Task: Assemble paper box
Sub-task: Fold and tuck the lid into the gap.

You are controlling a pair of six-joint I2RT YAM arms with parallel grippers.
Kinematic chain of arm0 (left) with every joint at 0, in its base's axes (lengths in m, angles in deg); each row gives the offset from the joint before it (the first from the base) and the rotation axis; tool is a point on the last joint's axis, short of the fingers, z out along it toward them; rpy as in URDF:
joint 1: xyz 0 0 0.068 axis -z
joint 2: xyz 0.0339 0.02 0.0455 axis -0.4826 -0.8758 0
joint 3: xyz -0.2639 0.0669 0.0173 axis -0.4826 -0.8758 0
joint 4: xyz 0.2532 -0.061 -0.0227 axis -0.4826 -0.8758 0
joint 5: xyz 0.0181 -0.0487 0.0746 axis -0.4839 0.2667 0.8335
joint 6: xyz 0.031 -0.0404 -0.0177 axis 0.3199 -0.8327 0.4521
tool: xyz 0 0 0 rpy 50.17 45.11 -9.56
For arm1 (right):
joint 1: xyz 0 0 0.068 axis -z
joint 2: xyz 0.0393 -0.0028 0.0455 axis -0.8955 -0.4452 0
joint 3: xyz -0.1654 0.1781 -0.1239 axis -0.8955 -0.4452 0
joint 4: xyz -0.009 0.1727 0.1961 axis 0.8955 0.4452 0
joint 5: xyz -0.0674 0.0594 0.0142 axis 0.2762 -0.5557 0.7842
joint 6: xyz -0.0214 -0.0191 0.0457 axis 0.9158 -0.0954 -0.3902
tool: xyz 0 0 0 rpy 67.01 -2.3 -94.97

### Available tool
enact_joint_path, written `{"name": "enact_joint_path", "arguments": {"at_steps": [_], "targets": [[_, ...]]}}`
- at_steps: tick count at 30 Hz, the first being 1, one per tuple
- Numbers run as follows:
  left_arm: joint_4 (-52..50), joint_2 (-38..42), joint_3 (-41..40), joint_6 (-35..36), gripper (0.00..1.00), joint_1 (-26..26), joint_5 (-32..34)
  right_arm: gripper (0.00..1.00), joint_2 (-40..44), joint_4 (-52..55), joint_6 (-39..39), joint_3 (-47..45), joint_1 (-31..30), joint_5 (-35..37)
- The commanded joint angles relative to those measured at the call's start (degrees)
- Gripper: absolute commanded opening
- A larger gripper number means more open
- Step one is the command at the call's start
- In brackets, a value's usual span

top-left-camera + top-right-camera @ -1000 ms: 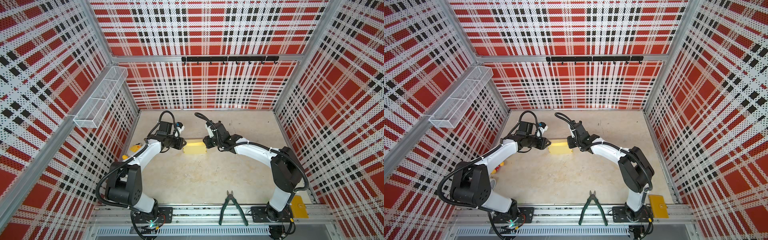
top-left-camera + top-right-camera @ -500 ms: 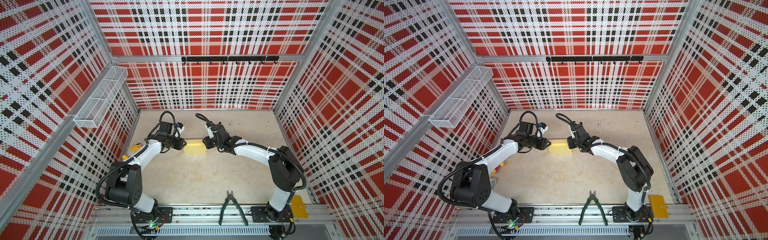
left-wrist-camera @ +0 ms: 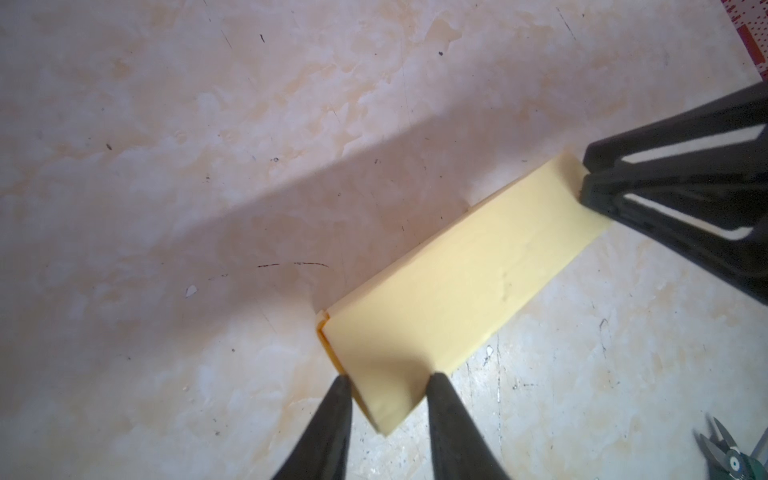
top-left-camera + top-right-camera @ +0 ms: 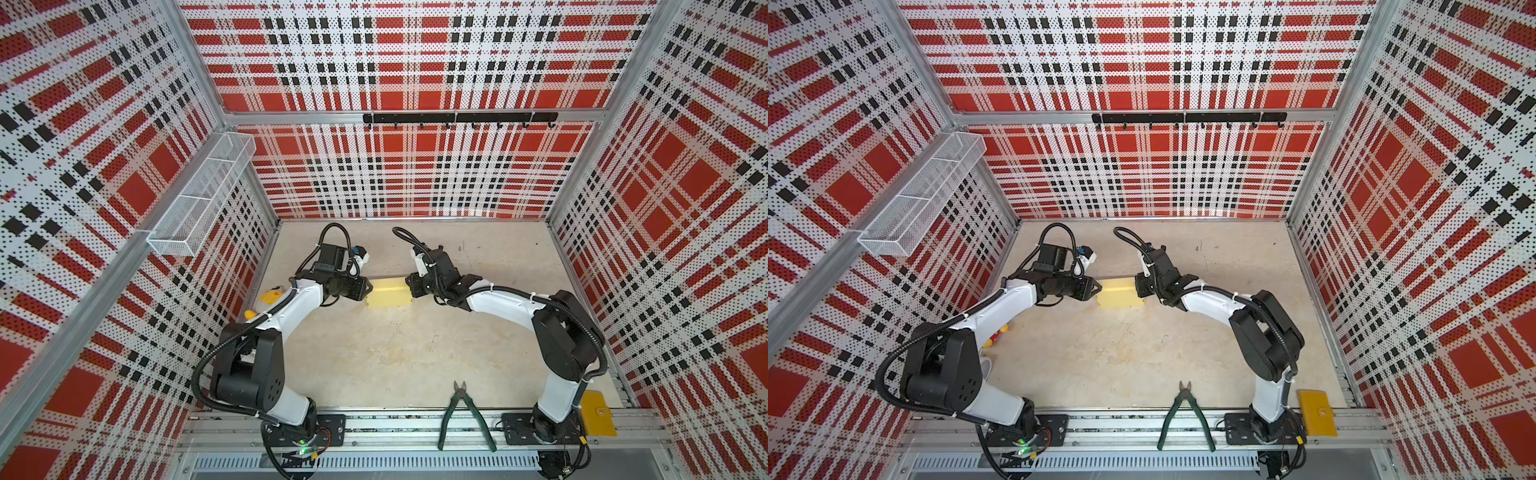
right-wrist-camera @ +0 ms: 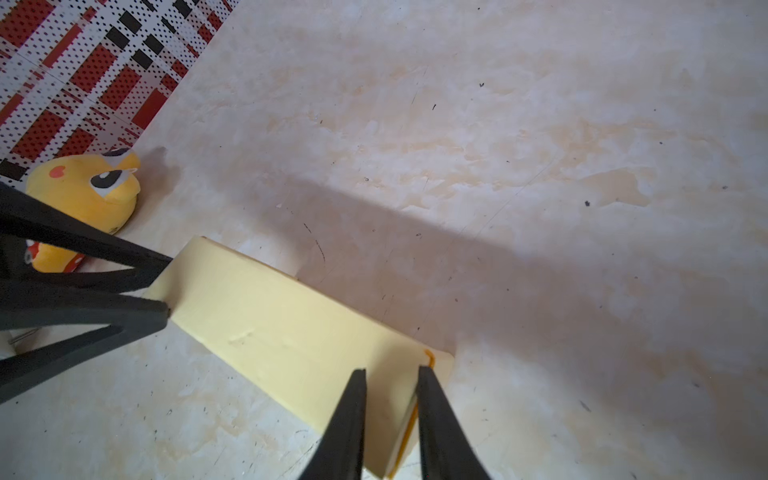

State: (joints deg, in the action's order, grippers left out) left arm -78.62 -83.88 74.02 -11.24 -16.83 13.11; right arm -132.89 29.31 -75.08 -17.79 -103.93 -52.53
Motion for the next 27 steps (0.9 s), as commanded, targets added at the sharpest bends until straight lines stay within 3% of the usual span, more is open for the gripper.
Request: {"name": "enact_joint_path", "arguments": {"at_steps": [1,21,27], "targets": [[-2.1,-0.4,-1.3,0.2,0.34,-0.2,1.5,0.22,-3.6,4.9,-0.2,-2.9,0.3,0.1],[0.0,2.5,0.5,-4.1,0.34,-4.1,-5.6,0.22,-3.8,4.1,-0.9,-4.3,0.3,-0.1],[-0.6,0.9,1.0,-3.7,0.33,-4.6,-3.9,0.22,-3.3,4.1,-0.9,-4.5,0.3,0.0]]}}
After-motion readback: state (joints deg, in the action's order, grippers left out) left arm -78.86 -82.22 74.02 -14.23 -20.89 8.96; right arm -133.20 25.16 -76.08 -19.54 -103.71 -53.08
